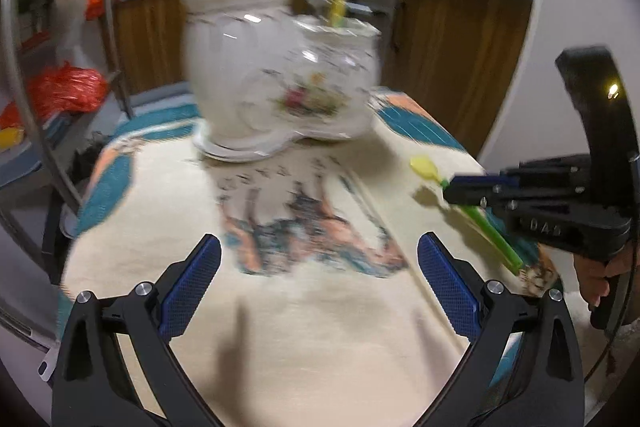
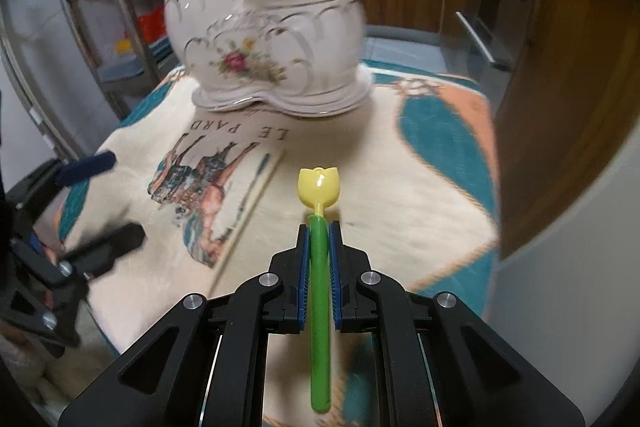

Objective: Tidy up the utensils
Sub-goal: 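Close the left tool on the last chopstick while the right tool grasps the green-handled spoon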

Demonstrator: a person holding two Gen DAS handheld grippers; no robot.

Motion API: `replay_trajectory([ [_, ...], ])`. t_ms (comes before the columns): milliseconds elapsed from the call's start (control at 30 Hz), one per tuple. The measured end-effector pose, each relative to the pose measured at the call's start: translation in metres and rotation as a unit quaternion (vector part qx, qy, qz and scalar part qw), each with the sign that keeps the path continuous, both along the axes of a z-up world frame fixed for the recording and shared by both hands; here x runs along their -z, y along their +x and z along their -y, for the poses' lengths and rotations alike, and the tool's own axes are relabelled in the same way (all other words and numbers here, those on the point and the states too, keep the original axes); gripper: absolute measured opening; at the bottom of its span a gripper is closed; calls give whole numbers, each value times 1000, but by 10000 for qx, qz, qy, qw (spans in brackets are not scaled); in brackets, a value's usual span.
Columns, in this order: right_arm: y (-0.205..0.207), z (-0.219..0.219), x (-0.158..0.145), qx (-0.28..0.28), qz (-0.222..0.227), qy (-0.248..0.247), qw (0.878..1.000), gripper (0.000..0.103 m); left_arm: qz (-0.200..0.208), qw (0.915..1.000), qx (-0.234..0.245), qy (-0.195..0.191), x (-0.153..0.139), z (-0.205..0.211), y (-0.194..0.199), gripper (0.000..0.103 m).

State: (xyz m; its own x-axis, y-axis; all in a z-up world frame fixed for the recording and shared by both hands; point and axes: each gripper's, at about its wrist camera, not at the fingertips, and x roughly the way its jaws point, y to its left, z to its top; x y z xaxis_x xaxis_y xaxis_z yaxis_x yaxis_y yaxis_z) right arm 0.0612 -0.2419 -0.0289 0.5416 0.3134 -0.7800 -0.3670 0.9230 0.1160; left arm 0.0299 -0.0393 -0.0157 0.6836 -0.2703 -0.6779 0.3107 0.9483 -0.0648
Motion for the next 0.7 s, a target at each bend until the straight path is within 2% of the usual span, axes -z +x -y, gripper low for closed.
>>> replay_trajectory([
  [67,-5,11,-2,79,48,51,9999,10,-269,9995,193,-2,4,18,2,84],
  [167,-11,21,-3,128,82,113,9998,10,-485,9977,373,283,13,44,3,64],
  [233,-17,24,-3,144,149,111,9997,10,-581,9959,452,519,19,57,4,38],
  [300,-22,27,-4,120,180,140,9997,10,-590,9945,497,711,24,66,5,27],
  [333,-23,28,-4,100,178,157,9997,10,-583,9938,515,791,25,68,5,12],
  [500,-34,23,-5,-103,177,187,9996,10,-734,9906,680,934,22,57,12,4],
  [600,-38,17,-3,-247,137,166,9995,10,-805,9888,796,970,18,45,12,4],
  [700,-39,7,2,-370,33,81,9993,10,-854,9850,871,1218,15,26,6,4],
])
